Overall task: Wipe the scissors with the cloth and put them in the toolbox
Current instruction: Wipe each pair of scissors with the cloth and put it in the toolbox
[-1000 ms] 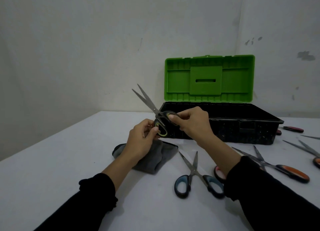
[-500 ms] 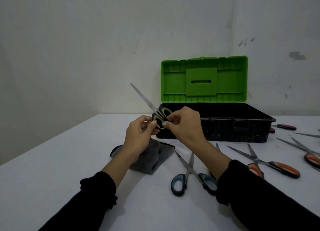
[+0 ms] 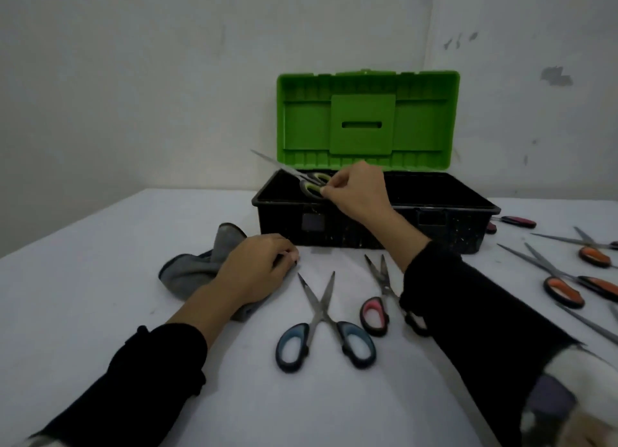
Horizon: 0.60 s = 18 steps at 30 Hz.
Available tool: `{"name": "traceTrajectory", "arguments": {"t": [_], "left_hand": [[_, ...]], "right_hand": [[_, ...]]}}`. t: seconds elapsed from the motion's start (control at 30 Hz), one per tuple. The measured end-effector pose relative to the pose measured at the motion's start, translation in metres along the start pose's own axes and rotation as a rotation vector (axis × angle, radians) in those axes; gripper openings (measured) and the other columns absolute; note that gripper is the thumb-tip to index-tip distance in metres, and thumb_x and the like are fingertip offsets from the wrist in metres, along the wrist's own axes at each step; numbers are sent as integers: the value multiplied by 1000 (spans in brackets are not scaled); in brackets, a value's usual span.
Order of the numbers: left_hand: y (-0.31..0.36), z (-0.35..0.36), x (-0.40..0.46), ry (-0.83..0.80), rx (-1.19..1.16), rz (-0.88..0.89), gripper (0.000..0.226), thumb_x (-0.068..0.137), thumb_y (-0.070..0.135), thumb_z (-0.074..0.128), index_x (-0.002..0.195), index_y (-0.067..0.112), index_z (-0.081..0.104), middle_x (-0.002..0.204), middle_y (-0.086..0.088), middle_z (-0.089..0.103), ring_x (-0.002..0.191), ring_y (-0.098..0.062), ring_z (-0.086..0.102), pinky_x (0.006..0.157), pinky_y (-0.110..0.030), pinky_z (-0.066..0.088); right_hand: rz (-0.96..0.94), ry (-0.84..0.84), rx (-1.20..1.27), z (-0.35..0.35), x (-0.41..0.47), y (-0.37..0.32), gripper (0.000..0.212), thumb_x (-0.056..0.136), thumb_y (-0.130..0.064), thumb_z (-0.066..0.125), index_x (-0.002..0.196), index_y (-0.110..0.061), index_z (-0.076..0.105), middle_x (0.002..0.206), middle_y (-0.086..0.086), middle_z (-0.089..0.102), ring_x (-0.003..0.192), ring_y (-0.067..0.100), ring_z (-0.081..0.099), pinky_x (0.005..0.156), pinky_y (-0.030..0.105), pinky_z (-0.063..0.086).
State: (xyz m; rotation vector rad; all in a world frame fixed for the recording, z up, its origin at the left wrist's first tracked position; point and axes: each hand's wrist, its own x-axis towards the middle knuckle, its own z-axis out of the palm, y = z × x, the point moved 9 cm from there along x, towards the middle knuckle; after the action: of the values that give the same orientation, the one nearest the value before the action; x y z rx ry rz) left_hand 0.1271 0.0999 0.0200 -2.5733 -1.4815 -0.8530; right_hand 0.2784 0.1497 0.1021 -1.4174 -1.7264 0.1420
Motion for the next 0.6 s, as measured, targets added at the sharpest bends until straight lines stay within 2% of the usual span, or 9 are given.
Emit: {"name": "traceTrajectory", "arguments": {"t": [0.1, 0.2, 0.3, 0.4, 0.47, 0.6], "left_hand": [[-1, 8, -2, -25, -27, -33, 45, 87, 35, 36, 106, 10, 67, 111, -4, 68, 99, -22, 62, 85, -29, 46], [-5, 7, -2, -28, -54, -93, 45, 87, 35, 36, 110, 11, 66, 114, -3, 67, 102, -20, 61, 85, -24, 43], [-6, 9, -3, -46, -81, -117, 42, 88, 33, 38, 111, 11, 65, 114, -2, 67, 102, -18, 62, 86, -21, 42], [-6, 9, -2, -54, -92, -114, 37, 89, 29, 41, 109, 11, 66, 112, -1, 68, 98, -17, 62, 84, -20, 43], [-7, 9, -2, -59, -100, -118, 36, 89, 30, 41, 107, 12, 66, 109, 0, 68, 96, -15, 62, 83, -19, 43], [-8, 9, -2, -56, -104, -122, 46, 87, 40, 34, 108, 14, 66, 109, 4, 68, 96, -13, 62, 83, -20, 43]], "right_hand": [[100, -94, -123, 9, 40, 28, 20, 80, -19, 69, 90, -3, 75, 88, 14, 72, 74, 18, 61, 64, 26, 46], [149, -198, -282, 24, 65, 48, 33, 81, -25, 71, 104, -1, 68, 104, 14, 68, 95, 25, 63, 68, 28, 46], [192, -293, -395, 40, 71, 62, 35, 86, -24, 67, 111, 0, 62, 114, 15, 62, 105, 27, 60, 75, 28, 46], [279, -373, -422, 53, 75, 81, 42, 79, -20, 75, 111, 2, 59, 120, 17, 57, 112, 30, 57, 82, 33, 48], [273, -426, -440, 62, 78, 86, 43, 75, -15, 78, 110, 2, 61, 119, 18, 58, 111, 32, 57, 84, 35, 48], [260, -504, -383, 80, 82, 96, 43, 72, -18, 79, 111, -5, 65, 121, 13, 61, 110, 28, 59, 96, 35, 49]]}}
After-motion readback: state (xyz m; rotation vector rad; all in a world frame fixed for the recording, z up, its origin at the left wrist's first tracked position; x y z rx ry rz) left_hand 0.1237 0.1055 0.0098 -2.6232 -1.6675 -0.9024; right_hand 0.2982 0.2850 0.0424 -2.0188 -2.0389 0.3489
